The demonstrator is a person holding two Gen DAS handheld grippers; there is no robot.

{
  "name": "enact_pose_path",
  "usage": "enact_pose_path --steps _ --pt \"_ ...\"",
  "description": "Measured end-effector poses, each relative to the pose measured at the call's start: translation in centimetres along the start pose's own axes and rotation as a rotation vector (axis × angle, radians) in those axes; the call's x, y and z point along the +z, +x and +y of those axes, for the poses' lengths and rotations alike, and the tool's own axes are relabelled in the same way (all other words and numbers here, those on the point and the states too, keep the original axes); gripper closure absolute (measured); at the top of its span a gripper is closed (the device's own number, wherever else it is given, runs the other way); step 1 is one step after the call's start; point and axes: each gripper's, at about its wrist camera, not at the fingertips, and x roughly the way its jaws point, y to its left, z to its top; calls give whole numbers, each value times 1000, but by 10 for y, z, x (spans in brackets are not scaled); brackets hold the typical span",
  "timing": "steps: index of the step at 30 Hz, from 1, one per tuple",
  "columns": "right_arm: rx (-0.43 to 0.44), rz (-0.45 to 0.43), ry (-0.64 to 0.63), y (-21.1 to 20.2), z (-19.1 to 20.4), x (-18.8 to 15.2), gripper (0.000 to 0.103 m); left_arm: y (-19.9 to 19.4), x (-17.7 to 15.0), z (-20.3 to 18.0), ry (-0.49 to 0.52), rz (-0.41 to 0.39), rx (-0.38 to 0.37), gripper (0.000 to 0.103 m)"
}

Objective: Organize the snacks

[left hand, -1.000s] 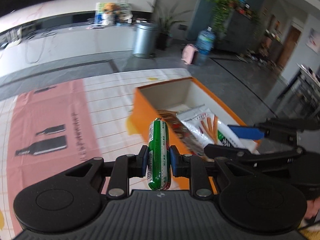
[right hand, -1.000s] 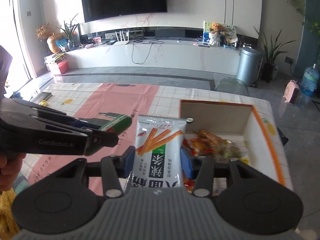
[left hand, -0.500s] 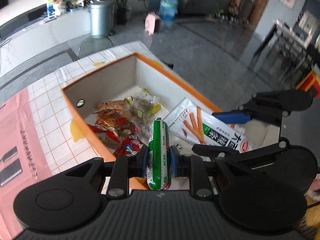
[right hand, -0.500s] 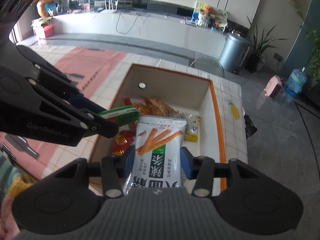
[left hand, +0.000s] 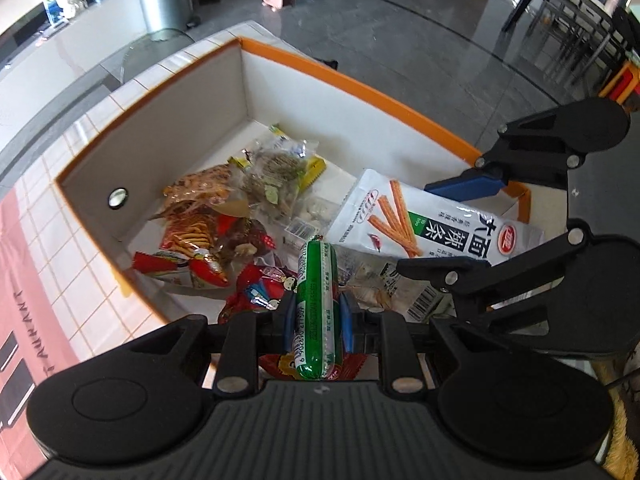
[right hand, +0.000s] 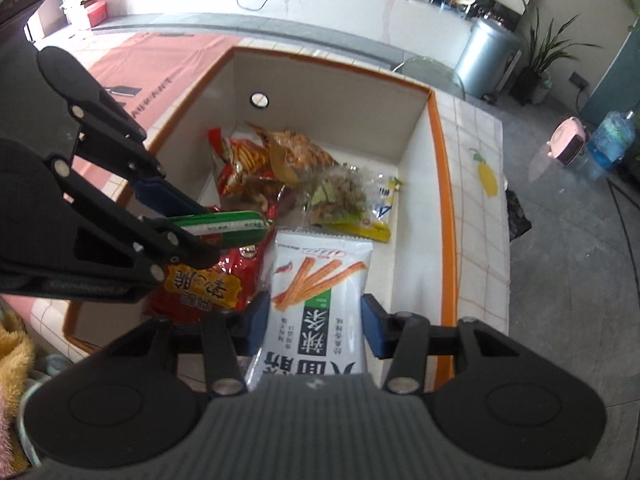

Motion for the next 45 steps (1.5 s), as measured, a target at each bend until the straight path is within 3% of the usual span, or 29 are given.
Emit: enact_pose_path --steps 10,19,24,28,35,40,45 --pt "45 43 27 21 -11 -1 56 25 6 -3 58 90 13 78" --pt "52 52 41 36 -11 5 55 23 11 4 27 82 34 78" --pt "72 66 67 35 -15 8 51 10 10 7 4 60 28 72" --pt "66 63 96 27 -19 11 41 -9 9 6 -6 21 17 66" --pt "59 32 159 -8 -16 14 40 -61 -4 3 -25 -84 32 64" --pt "24 -56 186 -47 1 15 40 -112 -26 4 -62 -215 58 64" --pt "0 -201 224 -92 34 11 38 -162 -66 5 -119 -386 128 63"
